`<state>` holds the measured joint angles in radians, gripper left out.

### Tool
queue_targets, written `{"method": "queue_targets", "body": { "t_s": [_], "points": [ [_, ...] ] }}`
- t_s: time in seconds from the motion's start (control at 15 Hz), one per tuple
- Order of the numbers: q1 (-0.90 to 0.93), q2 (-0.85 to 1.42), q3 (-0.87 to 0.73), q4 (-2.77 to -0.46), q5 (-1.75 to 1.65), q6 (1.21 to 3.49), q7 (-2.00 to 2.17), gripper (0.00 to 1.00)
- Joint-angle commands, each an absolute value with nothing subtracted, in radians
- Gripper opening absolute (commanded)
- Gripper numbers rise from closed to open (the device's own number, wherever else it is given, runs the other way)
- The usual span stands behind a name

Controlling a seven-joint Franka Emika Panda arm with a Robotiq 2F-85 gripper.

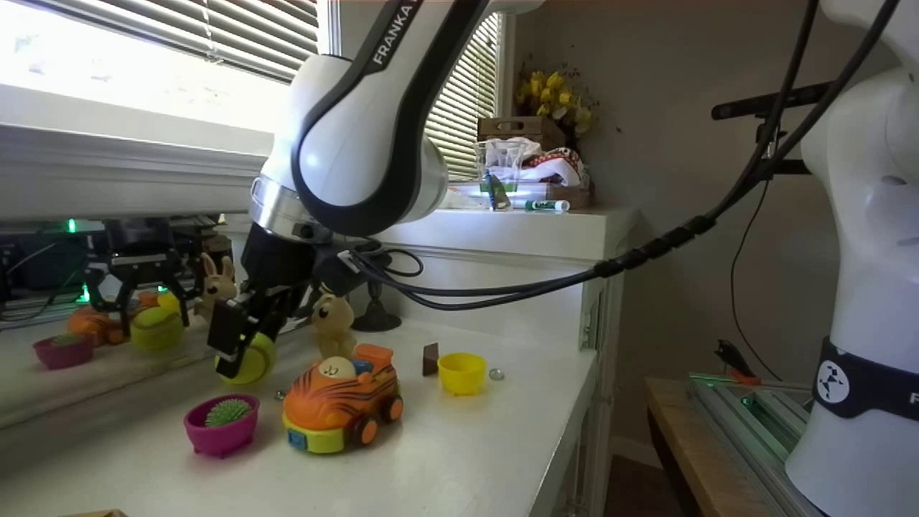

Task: Put the pink bowl and tennis ball on top of the counter on the left.

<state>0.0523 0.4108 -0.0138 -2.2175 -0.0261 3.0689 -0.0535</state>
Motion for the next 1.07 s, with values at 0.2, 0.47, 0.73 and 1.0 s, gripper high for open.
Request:
{"method": "queue_targets", "body": {
  "t_s": [0.2, 0.47, 0.73, 1.0],
  "points": [
    [0.042, 0.432, -0.008, -2.194, -0.031, 3.064, -0.043, 0.42],
    [0.041, 0.427, -0.006, -2.198, -0.031, 3.058, -0.043, 0.56],
    [0.045, 0.415, -0.008, -2.207, -0.035, 3.069, -0.045, 0.86],
    [0.082, 0.386, -0.047, -2.226, -0.058, 3.076, -0.031, 1.00]
  ]
}}
